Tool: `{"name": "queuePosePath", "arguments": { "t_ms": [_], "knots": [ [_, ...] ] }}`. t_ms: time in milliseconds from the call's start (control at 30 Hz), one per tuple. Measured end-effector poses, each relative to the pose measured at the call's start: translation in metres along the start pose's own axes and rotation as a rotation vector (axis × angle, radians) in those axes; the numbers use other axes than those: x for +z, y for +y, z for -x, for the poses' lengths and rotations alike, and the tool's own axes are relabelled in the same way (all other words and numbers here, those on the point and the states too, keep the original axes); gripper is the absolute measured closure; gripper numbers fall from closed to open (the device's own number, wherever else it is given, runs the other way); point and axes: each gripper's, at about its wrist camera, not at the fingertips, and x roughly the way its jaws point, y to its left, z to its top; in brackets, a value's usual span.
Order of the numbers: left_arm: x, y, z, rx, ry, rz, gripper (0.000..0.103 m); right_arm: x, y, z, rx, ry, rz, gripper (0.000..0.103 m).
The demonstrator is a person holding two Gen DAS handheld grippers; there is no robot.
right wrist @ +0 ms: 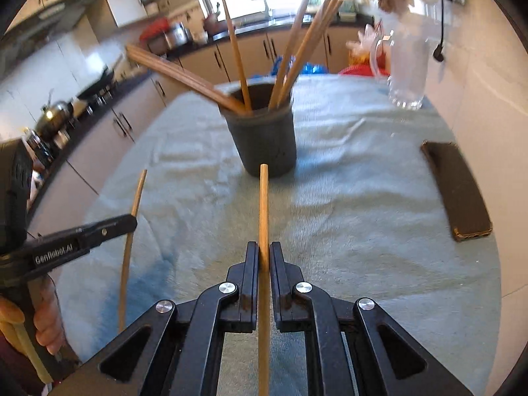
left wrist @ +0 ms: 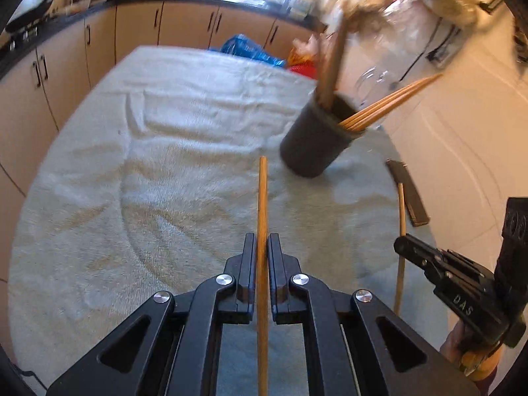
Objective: Organize utensils
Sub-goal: 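Raise the left tool's chopstick over the holder while the right tool raises its own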
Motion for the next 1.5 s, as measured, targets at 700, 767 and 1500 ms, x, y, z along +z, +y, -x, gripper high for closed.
{"name": "queuePosePath", "arguments": {
  "t_ms": [700, 767, 1500],
  "knots": [
    [-0.01, -0.045, 0.079, -0.024, -0.189, -0.123, 0.097, -0.006, 0.013, 0.079, 0.039, -0.189, 0.038, 0.096],
    [-0.008, -0.047, 0.082, -0.032, -0.2, -0.129, 0.097, -0.004, 0.014, 0.081, 0.041, -0.201, 0.041, 0.096],
    [0.082, -0.098, 0.117, -0.064, -0.385, -0.249, 0.097, 0.096, 0.012, 0.114, 0.043, -0.395, 0.046, 0.096]
  ]
}}
